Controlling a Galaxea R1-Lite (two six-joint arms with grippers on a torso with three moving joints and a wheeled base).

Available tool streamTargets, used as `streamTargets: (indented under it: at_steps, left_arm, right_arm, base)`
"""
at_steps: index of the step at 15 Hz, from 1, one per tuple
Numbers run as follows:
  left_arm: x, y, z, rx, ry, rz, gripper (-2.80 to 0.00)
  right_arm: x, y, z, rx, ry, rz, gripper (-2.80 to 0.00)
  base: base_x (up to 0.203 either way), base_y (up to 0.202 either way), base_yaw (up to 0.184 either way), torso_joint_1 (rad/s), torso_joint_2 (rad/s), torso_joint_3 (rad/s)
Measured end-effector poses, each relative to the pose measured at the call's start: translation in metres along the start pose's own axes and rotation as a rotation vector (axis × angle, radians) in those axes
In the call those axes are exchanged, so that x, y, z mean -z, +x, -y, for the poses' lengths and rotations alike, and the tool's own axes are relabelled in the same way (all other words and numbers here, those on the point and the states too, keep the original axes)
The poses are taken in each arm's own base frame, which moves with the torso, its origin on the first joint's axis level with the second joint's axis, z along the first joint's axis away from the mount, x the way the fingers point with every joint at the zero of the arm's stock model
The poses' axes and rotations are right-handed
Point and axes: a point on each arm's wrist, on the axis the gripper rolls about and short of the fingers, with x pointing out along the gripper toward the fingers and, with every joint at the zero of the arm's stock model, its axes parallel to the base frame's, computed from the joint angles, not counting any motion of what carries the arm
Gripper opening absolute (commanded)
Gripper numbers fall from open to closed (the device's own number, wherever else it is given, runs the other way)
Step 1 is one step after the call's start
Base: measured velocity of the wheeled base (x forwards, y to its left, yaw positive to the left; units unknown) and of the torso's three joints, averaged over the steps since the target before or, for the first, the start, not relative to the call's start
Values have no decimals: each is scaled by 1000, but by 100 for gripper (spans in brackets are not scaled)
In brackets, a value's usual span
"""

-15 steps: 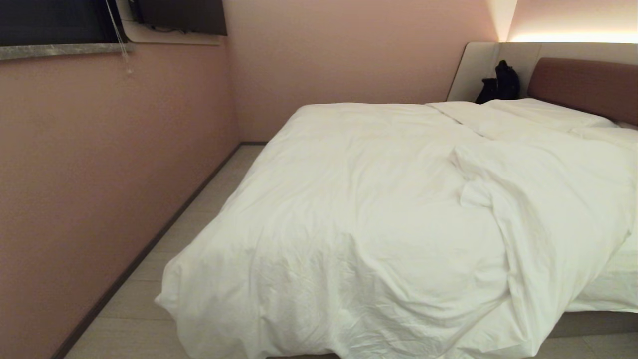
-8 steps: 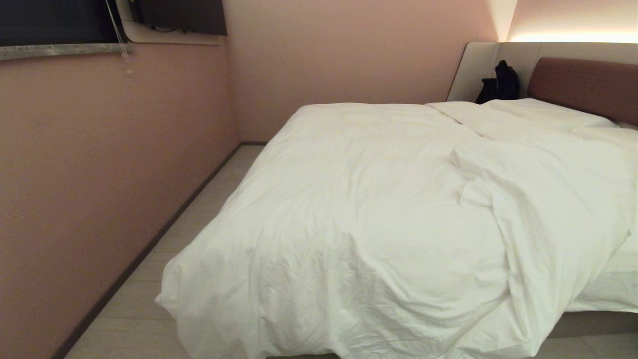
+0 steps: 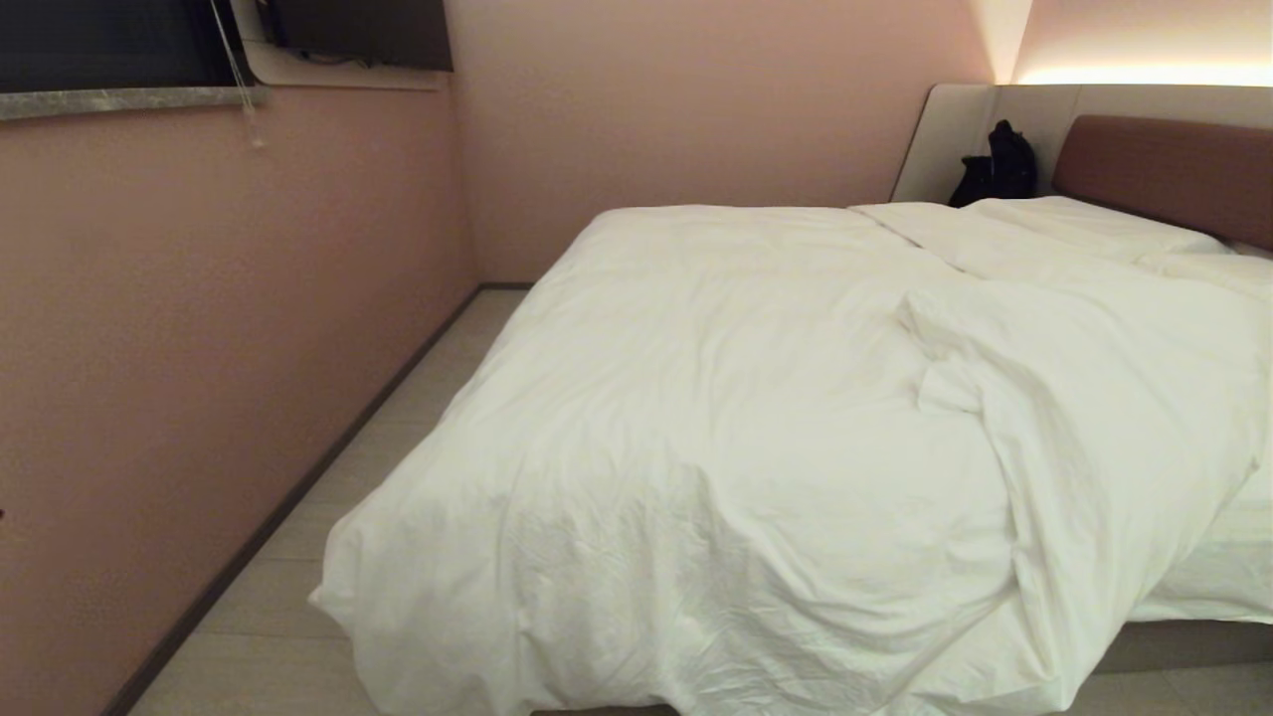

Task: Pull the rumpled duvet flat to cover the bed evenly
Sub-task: Hold the folded corner of the quilt

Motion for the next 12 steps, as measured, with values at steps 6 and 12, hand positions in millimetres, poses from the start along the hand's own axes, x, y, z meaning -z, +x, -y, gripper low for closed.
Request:
streamTargets:
  at_steps: [6, 12]
  left_arm:
    - [10, -7, 8, 75, 249, -26, -280]
    - [29, -32, 4, -132, 508, 131, -280]
  right_arm:
    - [0, 0, 0, 0, 0, 0, -280]
    - [0, 0, 0, 0, 0, 0, -280]
  base:
    - [0, 0, 0, 0, 0, 0]
    - [0, 0, 0, 0, 0, 0]
